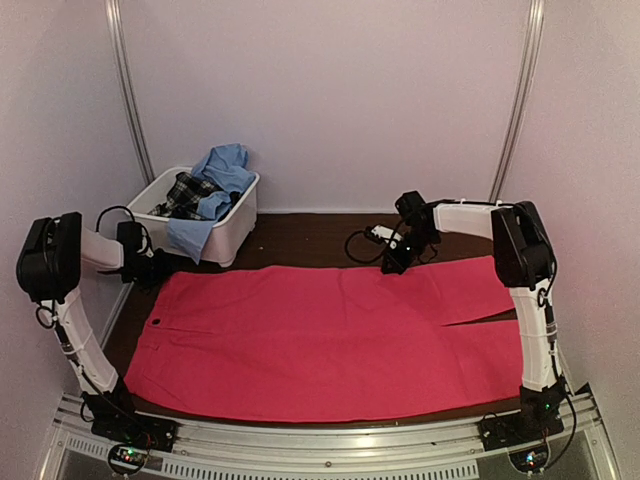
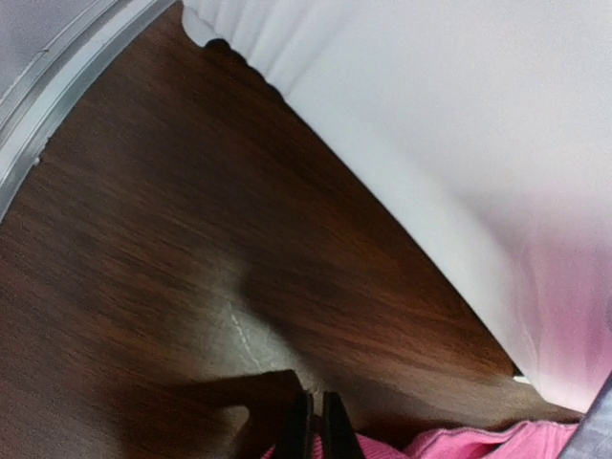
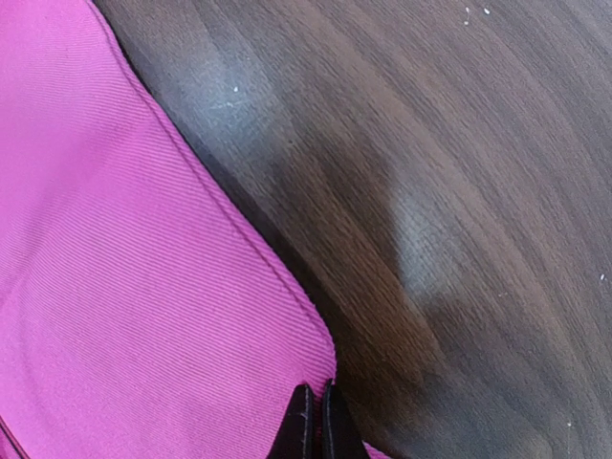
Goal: Fold and stack the mixed laundry pile
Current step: Pick up the flattened trousers from the center of the board, then fold the flattened trousers at the center of the board.
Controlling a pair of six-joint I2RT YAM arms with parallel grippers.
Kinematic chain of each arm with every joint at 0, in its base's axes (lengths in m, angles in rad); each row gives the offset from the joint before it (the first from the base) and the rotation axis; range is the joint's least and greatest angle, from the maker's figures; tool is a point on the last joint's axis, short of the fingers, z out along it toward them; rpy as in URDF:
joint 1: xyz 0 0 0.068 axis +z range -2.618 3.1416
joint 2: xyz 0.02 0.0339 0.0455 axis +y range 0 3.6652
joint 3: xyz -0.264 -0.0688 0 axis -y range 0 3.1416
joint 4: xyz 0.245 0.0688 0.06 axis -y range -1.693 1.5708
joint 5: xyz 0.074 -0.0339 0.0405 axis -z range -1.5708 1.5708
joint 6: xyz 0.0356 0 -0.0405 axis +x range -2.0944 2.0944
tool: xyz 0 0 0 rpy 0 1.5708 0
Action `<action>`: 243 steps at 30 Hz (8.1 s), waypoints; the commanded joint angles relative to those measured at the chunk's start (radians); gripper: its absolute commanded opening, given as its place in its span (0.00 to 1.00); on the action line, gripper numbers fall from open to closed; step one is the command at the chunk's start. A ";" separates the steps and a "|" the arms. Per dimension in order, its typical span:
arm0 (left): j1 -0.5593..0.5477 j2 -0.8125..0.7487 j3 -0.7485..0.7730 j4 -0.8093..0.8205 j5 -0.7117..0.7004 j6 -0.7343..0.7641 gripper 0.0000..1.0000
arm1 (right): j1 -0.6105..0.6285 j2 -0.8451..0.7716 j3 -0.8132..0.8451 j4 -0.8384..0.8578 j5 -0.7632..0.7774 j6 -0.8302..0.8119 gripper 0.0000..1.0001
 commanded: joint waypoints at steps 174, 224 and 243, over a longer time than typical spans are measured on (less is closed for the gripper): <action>-0.063 -0.744 -0.227 -0.911 -0.257 -0.147 0.00 | 0.537 -0.658 -0.740 -0.212 0.230 0.543 0.00; -0.260 -0.560 -0.124 -0.507 -0.315 0.015 0.60 | 0.224 -0.494 -0.240 0.072 0.335 0.677 0.62; -0.304 -0.510 -0.157 -0.455 -0.303 0.012 0.60 | 0.280 0.177 0.386 -0.092 0.497 0.677 0.53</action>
